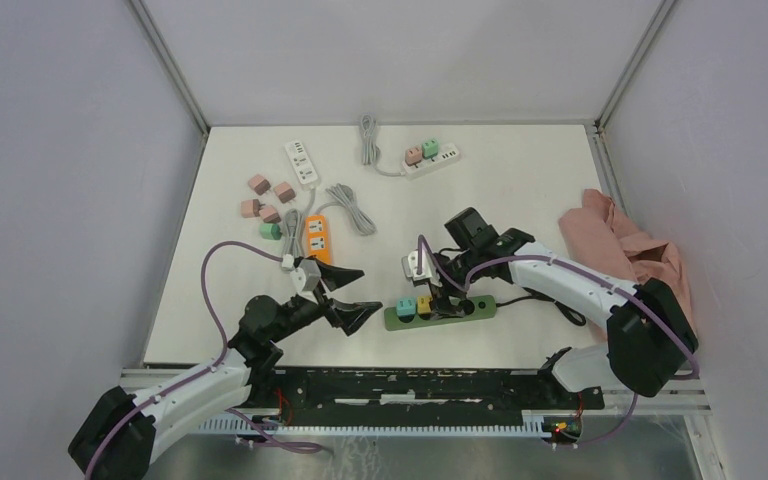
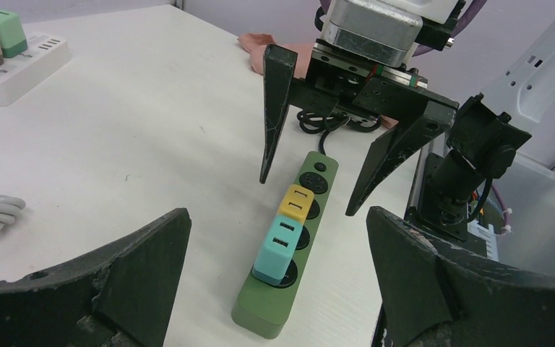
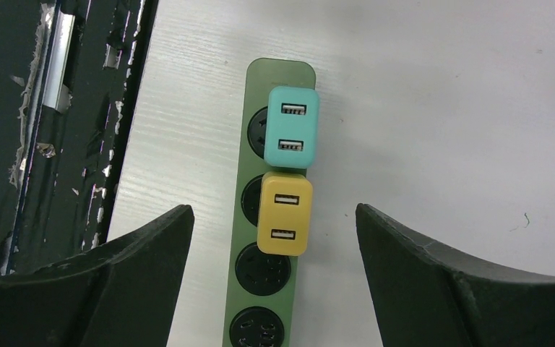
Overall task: Pull the plug off the socket
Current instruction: Remove the plug from the socket.
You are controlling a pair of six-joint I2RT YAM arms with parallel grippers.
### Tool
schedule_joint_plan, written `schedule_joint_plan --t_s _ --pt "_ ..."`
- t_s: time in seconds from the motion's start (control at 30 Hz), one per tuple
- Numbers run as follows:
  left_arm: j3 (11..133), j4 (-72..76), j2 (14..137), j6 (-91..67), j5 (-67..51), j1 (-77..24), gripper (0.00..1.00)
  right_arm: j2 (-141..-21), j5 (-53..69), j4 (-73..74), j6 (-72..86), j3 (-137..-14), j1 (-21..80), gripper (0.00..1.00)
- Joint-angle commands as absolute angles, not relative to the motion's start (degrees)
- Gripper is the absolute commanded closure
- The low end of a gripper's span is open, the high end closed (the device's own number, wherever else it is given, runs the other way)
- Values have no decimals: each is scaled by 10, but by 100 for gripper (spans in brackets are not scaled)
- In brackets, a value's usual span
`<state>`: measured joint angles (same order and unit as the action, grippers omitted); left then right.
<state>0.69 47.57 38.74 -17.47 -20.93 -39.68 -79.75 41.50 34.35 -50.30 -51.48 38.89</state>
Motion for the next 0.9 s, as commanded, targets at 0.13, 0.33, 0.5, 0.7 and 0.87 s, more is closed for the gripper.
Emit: schedule_joint_plan --t_s 0.13,0.33,0.5,0.7,0.87 --pt "-32 488 382 -158 -197 -398 3 -805 418 339 -491 -528 391 11" --pt "-31 487 386 -159 -199 -398 3 -811 418 334 -484 -527 392 14" --pt "-26 495 404 -159 -205 -399 4 -829 392 320 -467 -529 405 20" --pt "-17 523 457 -161 -218 -398 5 -842 361 323 -468 -534 411 39" --pt "-6 572 534 -148 -238 -399 11 -851 346 317 -469 -532 415 60"
